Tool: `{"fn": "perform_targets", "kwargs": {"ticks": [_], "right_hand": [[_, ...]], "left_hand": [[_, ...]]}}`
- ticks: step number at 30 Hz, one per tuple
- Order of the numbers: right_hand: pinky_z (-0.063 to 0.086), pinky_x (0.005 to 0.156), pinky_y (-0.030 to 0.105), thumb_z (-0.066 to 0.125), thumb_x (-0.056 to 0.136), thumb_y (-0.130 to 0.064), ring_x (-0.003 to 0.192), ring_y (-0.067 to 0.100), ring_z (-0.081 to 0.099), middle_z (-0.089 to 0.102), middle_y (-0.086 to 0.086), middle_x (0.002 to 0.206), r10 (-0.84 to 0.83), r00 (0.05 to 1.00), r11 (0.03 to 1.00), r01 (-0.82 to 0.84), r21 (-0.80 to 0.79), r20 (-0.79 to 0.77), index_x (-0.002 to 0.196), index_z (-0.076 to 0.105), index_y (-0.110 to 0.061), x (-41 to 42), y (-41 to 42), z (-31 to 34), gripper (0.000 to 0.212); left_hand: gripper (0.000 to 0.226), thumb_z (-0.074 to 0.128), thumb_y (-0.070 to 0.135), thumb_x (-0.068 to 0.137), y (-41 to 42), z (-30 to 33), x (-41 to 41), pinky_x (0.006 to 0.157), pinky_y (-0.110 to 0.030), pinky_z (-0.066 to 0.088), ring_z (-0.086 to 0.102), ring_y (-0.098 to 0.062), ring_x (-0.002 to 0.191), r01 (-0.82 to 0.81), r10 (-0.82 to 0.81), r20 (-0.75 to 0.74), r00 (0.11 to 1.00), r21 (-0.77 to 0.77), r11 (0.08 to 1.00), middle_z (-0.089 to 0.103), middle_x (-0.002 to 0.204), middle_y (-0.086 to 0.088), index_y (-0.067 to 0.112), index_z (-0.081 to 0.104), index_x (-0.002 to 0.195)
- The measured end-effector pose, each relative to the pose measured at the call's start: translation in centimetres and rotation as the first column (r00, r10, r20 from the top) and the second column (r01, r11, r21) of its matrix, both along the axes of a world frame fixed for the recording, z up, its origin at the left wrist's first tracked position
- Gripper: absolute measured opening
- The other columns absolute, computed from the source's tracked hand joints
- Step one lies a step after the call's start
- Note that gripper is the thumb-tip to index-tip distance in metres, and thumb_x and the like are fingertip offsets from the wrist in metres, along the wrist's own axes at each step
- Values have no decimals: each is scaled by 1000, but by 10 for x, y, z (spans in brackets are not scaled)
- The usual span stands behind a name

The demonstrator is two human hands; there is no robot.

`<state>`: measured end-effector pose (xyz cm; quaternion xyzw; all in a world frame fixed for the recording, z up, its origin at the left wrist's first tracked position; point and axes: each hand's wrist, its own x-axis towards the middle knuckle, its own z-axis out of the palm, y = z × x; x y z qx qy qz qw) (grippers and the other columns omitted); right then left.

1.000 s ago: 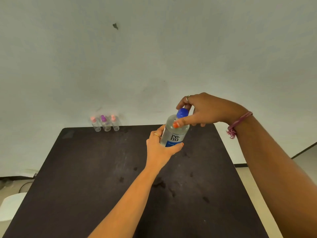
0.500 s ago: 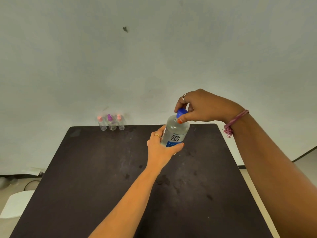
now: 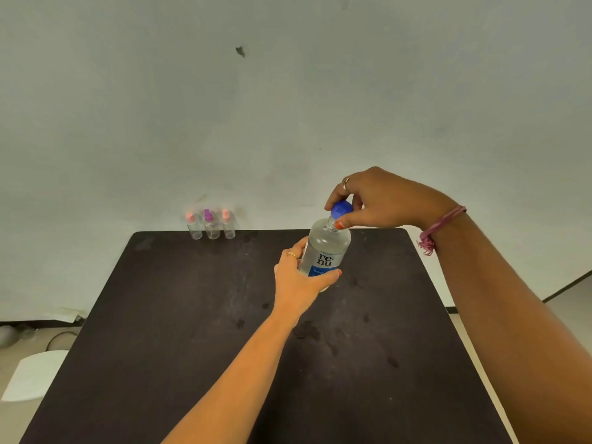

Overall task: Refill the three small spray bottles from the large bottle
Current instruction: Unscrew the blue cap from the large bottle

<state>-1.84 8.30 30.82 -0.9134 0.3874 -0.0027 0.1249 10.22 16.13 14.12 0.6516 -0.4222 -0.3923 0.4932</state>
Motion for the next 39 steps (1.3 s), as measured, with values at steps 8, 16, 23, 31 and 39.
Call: {"fn": "perform_targets", "kwargs": {"ticks": [8, 16, 23, 31, 39], "right_hand": [[46, 71, 15, 74, 81, -21, 79, 11, 67, 61, -12, 106, -256, 870, 961, 182, 209, 421, 108, 61, -27, -38, 2, -21, 31], [54, 81, 24, 75, 79, -21, 88, 13, 68, 62, 0, 106, -580, 459, 813, 373, 447, 673, 114, 56, -22, -81, 15, -139, 40], [44, 78, 10, 71, 83, -15, 98, 2, 57, 62, -5, 112, -715, 334, 681, 532, 504, 614, 120, 60, -18, -108, 48, -221, 39], [49, 80, 14, 72, 80, -5, 92, 7, 62, 65, 3, 109, -830, 360, 557, 557, 616, 426, 117, 60, -12, -126, 70, -295, 40], [45, 92, 20, 71, 80, -4, 96, 5, 58, 63, -1, 112, -858, 456, 492, 598, 633, 236, 117, 60, -16, -138, 69, -331, 41]], "left_hand": [[77, 82, 25, 72, 2, -14, -4, 102, -37, 44, 50, -17, 121, 17, -16, -9, 1000, 64, 998, 49, 134, 5, 28, 41, 136], [79, 86, 23, 67, 4, -40, -22, 90, -22, 46, 53, -8, 109, 103, -103, 10, 995, 49, 993, 55, 124, 9, 26, 44, 134], [78, 86, 20, 66, 1, -70, -46, 90, -22, 46, 54, -8, 106, 131, -131, -6, 991, 97, 987, 56, 116, 11, 23, 46, 133], [81, 86, 15, 64, -3, -101, -70, 99, -31, 47, 55, -13, 112, 159, -164, 22, 986, 145, 977, 58, 123, 3, 19, 46, 134], [79, 86, 13, 65, -7, -133, -84, 98, -28, 45, 54, -13, 114, 199, -212, 34, 977, 227, 953, 57, 123, 5, 21, 45, 132]]}}
